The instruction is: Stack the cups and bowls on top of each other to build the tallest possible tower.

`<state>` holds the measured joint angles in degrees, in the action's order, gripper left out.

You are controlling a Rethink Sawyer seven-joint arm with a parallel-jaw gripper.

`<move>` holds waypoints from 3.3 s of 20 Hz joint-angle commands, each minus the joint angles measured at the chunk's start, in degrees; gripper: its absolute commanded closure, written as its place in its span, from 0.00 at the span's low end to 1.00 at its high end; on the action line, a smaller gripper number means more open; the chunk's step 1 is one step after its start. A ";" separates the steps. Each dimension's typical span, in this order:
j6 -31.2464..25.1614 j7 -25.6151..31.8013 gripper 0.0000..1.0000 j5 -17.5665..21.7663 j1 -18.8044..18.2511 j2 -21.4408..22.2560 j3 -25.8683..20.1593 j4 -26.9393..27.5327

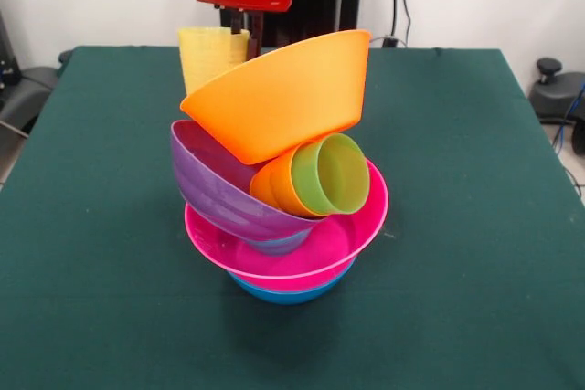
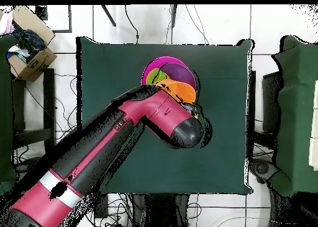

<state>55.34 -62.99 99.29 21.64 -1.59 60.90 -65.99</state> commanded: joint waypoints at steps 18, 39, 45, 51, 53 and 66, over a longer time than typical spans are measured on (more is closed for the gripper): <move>8.70 -4.07 1.00 -2.76 0.85 8.94 -12.50 -0.99; 7.17 0.73 1.00 -3.85 -0.77 11.62 -16.53 -0.88; 6.16 3.80 0.00 -5.34 -1.28 13.54 -17.92 -2.21; 5.21 2.13 0.00 -3.59 -0.66 12.28 -16.92 -3.03; 5.39 2.21 0.00 -3.67 -0.71 12.43 -17.14 -2.79; 7.07 -0.86 0.00 -1.27 0.13 11.98 -15.68 -3.51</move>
<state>61.54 -62.99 96.92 21.85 11.63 54.80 -66.08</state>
